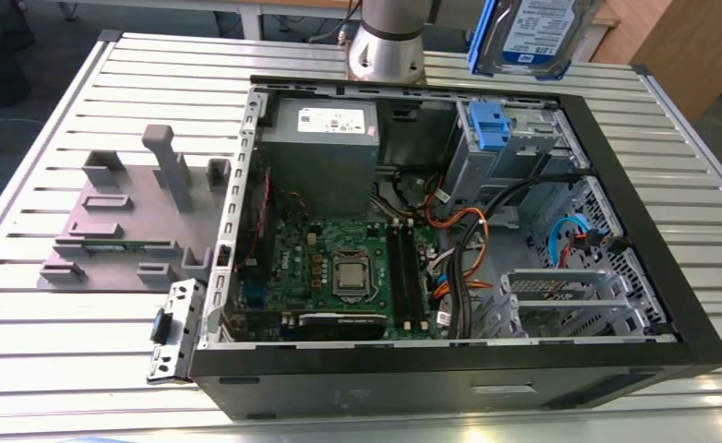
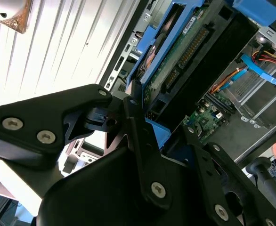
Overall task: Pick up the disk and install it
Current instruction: 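Pick up the disk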
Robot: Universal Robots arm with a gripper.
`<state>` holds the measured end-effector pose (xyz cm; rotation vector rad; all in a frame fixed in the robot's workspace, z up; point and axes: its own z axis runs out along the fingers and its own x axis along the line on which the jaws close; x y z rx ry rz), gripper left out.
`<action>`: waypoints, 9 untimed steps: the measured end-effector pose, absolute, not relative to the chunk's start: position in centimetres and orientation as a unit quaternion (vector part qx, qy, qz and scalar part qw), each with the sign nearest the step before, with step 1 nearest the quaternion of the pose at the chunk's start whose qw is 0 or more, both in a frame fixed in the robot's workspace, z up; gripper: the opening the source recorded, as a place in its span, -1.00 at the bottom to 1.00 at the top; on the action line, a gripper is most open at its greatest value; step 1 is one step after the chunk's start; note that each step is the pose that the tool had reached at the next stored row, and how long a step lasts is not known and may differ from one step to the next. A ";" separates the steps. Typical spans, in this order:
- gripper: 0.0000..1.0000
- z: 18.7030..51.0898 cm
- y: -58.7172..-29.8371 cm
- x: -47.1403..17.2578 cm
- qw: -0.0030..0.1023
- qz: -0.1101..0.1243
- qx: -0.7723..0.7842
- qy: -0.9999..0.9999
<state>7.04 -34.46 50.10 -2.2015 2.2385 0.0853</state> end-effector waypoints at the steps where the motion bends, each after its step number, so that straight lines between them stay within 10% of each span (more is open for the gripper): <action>1: -0.26 50.1 -34.5 7.1 0.000 0.027 -0.701 0.713; 9: -0.26 50.1 -34.7 7.2 0.000 0.027 -0.701 0.713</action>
